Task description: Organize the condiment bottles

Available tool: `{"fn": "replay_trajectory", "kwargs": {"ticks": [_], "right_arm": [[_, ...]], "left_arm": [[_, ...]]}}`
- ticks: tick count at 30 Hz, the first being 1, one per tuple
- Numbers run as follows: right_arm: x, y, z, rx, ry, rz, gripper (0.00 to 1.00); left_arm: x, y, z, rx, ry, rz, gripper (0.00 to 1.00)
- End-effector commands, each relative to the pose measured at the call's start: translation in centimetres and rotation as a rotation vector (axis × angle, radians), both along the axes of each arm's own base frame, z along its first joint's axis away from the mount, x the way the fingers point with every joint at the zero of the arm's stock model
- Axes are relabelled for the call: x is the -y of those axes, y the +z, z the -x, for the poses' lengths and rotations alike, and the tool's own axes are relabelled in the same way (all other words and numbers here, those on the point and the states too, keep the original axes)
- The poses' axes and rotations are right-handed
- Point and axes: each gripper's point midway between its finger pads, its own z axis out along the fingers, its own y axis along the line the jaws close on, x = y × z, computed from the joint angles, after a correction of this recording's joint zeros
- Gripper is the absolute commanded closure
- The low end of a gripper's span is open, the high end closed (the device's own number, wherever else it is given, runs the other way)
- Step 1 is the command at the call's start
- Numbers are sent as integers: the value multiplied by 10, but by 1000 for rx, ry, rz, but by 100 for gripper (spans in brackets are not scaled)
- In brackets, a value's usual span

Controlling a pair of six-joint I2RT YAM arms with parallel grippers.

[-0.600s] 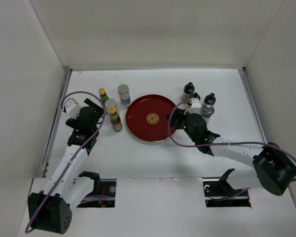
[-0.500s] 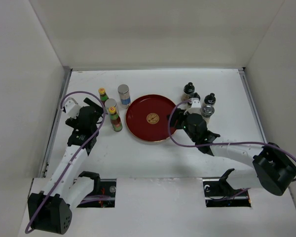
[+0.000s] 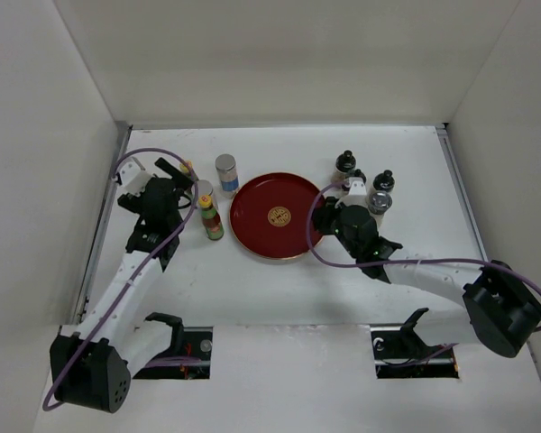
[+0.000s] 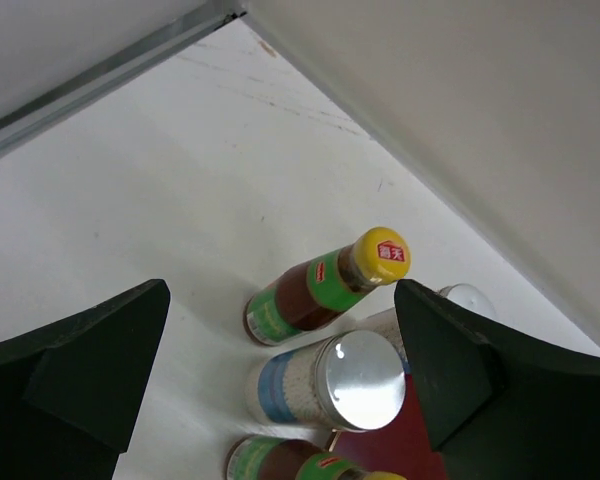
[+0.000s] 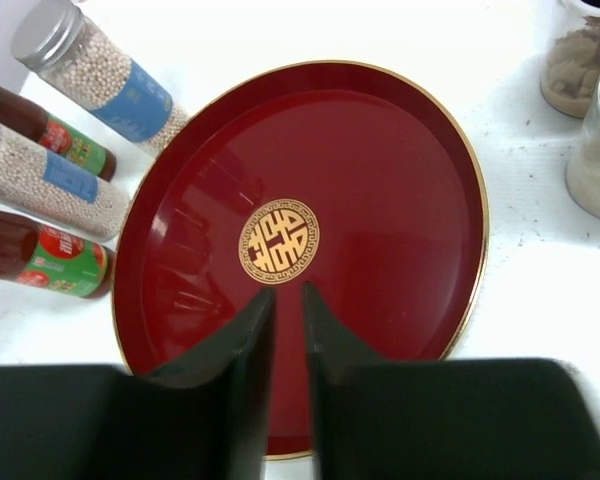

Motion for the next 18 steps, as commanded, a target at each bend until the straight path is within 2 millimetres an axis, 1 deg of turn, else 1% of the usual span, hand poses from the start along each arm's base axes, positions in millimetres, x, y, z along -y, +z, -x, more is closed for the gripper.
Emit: {"fn": "replay_trajectory", "kwargs": {"ticks": [1,2,3,5,6,7,8,10,11,12,14,15,18], "right_arm": [[-10,22,-7,45,4,-25,65],[-10,21,-7,44,4,-25,56],[-11,19,-7,40,6,-25,50],[-13,17,-6,33,17,-30,31],[-13,19,-6,36,21,-28,26],[-13,22,-5,44,21,-32,21],[-13,23,-5,48,23,-34,18],[-13,22,-5,46,24,-37,12],[-14,21,-4,43,26,-38,10],[-14,21,-4,40,30,-33,8],[-14,23,-4,50,31,-38,5],[-14,23,-4,48,31,-43,5],[-16,21,-4,40,39,-34,4]], "left_arm": [[1,52,-14,137,-9,-37,0],[7,55,-20,137,-40,-45,0],[14,56,-24,132,-70,-52,6],[27,58,-34,118,-124,-69,54],[31,56,-37,103,-136,-75,65],[35,53,-43,83,-152,-82,67],[39,49,-49,56,-163,-90,61],[45,41,-58,-11,-180,-112,44],[48,38,-61,-32,-183,-123,37],[49,35,-63,-47,-183,-136,34],[48,30,-70,-72,-171,-152,29],[49,28,-74,-84,-174,-158,28],[51,21,-83,-112,-181,-178,29]]}}
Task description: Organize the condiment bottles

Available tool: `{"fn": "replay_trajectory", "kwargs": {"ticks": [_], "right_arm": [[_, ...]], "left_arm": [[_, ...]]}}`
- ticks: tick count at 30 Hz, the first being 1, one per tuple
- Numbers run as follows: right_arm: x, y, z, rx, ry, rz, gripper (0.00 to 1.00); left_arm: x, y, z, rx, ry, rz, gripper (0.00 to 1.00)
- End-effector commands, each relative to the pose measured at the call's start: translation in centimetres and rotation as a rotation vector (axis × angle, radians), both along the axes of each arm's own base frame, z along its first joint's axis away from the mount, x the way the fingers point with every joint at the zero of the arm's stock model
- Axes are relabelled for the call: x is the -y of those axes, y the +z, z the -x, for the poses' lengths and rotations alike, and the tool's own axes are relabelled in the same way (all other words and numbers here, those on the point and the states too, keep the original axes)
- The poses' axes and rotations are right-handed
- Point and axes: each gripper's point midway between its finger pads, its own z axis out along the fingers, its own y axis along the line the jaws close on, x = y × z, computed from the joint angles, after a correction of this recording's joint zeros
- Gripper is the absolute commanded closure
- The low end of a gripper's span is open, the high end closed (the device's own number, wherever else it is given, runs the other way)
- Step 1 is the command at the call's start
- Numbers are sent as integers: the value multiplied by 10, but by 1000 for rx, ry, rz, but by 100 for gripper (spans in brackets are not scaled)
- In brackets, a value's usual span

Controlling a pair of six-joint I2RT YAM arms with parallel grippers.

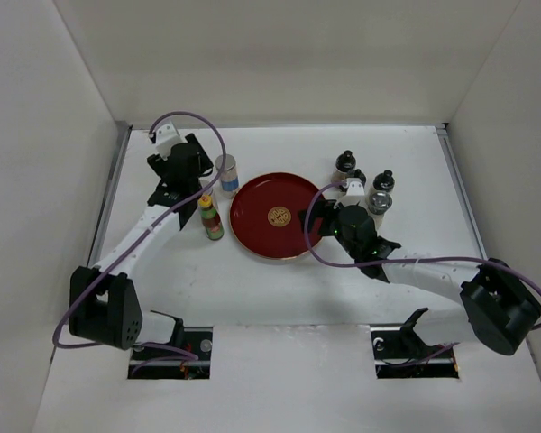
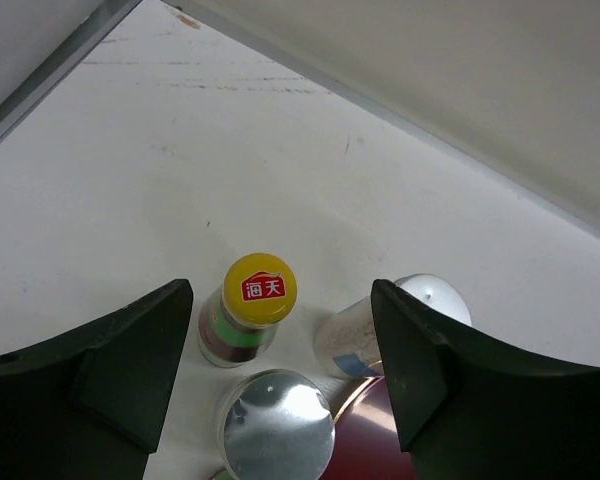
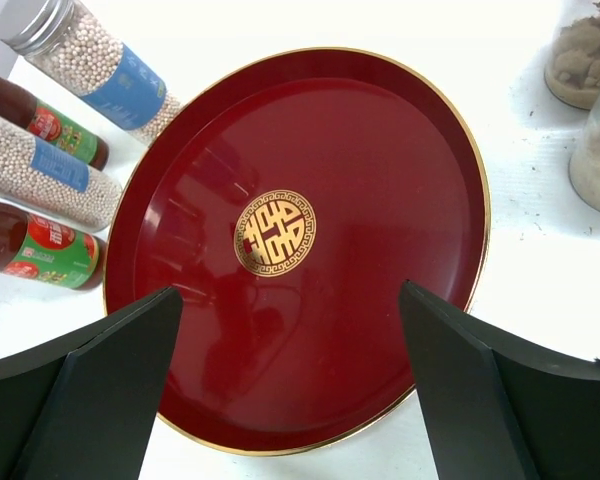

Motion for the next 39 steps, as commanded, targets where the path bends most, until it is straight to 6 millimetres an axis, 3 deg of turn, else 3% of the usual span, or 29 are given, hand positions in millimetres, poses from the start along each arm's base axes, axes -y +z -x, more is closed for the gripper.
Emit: {"fn": "replay_trajectory", "kwargs": {"ticks": [1,9,16,21,24,34,39], "right_arm": [[-14,29,-4,57,27,-53,3],[-12,31,-3,65,24,-65,3],[-13,27,-3,60,31,-59,4],[-13,29,-3,64,29,-62,4],[-14,26,-4,56,31,-48,4],[-16,23,-5,48,32,-49,4],[-14,25,-4,55,29,-54,4]], "left_arm": [[1,17,-9,17,-4,-32,30],[-5,-9,-20,-41,28,-53,40],[-7,-15,-33,-51,34,-70,56],[-9,-9,-31,-32,49,-77,76],[-12,11,-24,28,68,-84,82],[-20,103,-25,236,99,-114,85],[-3,145,-24,317,55,-111,85]]}}
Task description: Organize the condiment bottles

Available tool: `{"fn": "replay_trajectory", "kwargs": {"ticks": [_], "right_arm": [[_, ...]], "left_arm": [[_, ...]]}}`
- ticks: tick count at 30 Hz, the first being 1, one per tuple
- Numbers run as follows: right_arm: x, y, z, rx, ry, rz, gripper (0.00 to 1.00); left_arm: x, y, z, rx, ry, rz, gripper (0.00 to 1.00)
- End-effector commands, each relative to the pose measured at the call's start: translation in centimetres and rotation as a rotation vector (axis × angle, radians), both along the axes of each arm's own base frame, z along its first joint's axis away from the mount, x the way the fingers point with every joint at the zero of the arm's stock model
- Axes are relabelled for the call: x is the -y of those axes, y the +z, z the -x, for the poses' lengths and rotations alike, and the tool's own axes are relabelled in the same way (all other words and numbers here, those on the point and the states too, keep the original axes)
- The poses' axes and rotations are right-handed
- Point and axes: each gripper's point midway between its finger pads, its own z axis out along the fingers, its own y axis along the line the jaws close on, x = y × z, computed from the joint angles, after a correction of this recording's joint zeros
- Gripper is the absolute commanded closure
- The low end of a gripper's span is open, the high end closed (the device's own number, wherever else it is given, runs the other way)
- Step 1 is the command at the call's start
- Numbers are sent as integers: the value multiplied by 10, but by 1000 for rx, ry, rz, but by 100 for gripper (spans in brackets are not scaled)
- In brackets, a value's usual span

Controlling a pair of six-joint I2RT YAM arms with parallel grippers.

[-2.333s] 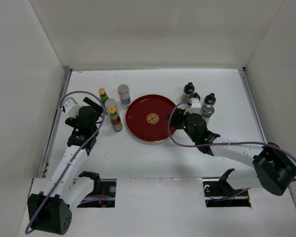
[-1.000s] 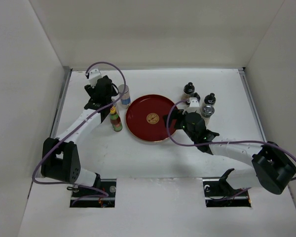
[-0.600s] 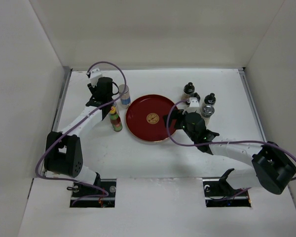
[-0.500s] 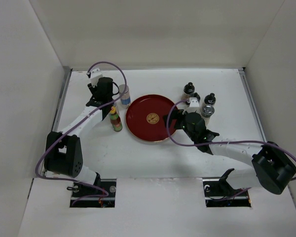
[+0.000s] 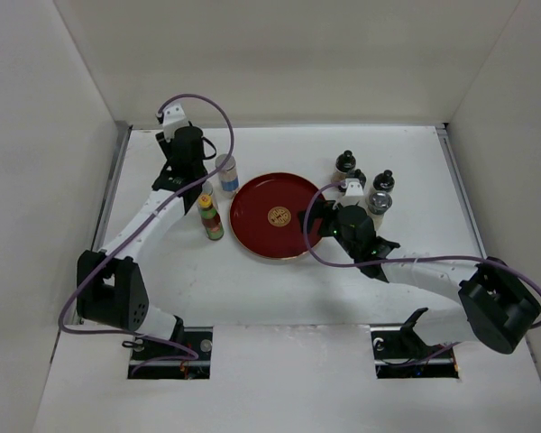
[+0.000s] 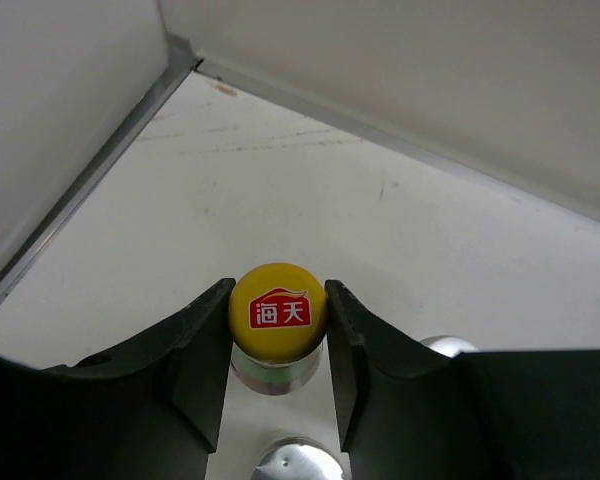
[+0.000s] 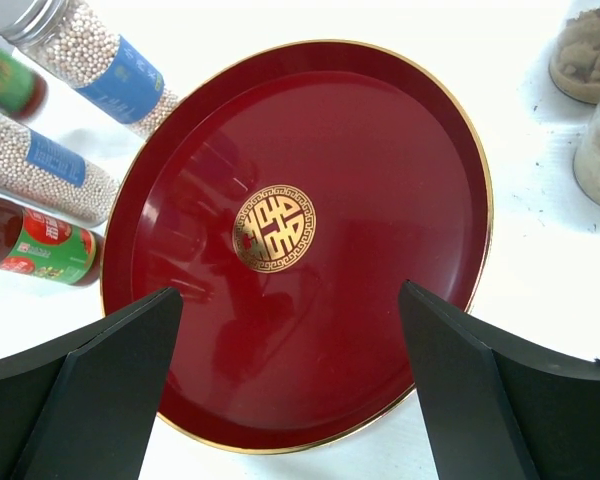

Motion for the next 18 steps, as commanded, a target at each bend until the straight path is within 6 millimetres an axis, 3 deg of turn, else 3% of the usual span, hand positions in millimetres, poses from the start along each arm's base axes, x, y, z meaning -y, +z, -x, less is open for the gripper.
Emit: {"fn": "replay_trajectory", "kwargs": {"ticks": [1,9,14,18], "right_arm": [[-13,28,-4,59,24,-60,4],[-10,31,-4,68,14,-61,4],[-7,32,-4,68,8,-67,4],[-7,32,-4,68,8,-72,4]], "left_arm": [[15,135,6,361,-31,74,85],[76,200,30,481,-218,115,85],[124,204,31,478,-336,134,85],[131,200,23,470,-330,126,85]]}}
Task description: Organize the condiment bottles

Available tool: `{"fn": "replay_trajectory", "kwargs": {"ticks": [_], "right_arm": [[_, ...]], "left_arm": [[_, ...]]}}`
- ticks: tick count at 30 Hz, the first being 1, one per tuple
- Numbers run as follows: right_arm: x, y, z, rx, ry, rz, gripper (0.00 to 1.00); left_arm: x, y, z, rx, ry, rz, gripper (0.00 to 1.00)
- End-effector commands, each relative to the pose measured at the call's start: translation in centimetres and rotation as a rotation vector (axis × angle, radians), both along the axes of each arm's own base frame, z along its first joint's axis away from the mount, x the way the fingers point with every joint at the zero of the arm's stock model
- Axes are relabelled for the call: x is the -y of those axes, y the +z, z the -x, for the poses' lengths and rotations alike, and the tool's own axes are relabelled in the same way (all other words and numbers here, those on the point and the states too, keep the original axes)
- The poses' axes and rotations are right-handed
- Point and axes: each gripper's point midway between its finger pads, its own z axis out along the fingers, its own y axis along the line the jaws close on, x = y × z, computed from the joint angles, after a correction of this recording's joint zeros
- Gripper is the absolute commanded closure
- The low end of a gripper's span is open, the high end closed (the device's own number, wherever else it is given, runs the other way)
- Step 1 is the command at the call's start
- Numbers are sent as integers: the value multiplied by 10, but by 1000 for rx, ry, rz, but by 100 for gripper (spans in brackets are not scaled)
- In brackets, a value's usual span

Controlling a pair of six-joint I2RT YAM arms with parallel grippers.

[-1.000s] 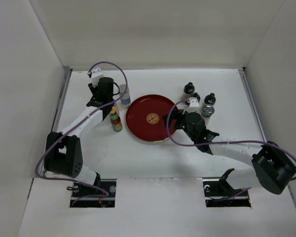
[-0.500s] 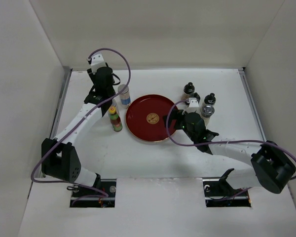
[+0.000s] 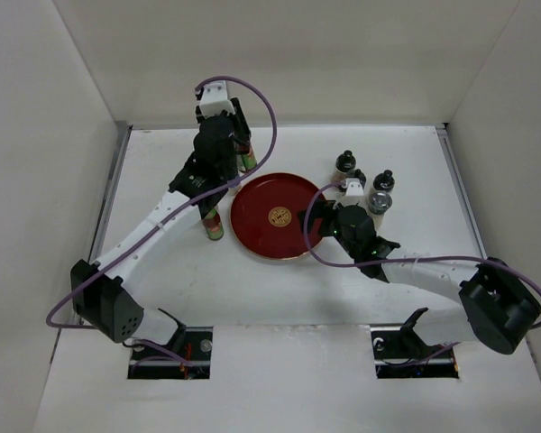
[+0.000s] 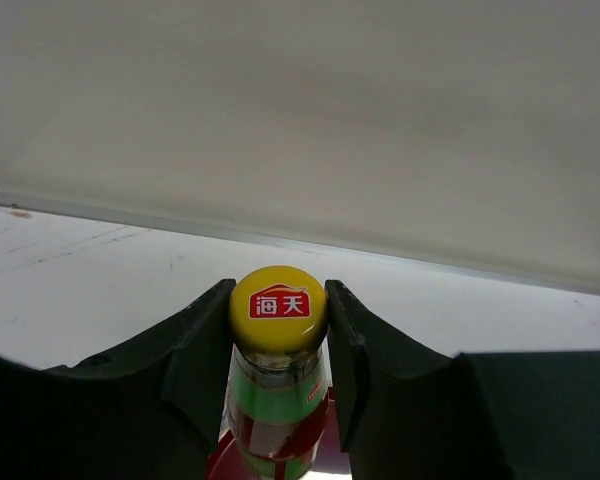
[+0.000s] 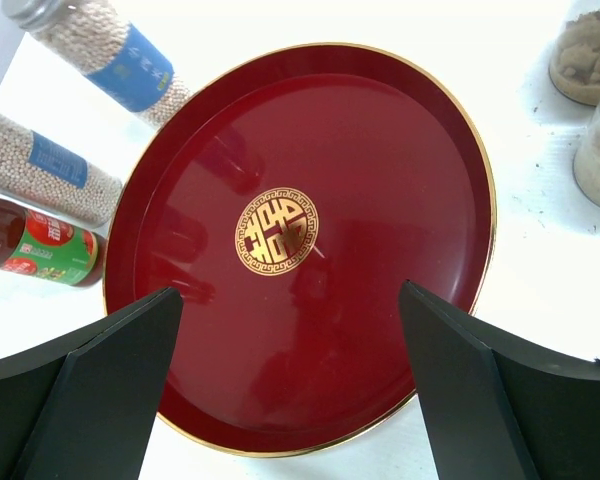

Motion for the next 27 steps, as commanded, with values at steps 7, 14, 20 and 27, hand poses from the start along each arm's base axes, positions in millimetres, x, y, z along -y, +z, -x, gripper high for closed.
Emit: {"fn": "replay_trajectory", "kwargs": {"ticks": [7,14,20,27], "right_arm": [[-3,34,-5,74,-4,-74,4],[-1,37,-5,82,-9,-78,4],[4,39,-6,89,-23,-82,4],[5,39,-6,89,-27,-86,4]], "left_arm": [[23,39,-4,140,-50,98,85],[64,-21,-22,41,-116,85,85],[81,-57,-40,-14,-137,78,85],[89,-94,-58,-63,-133,52,85]]}}
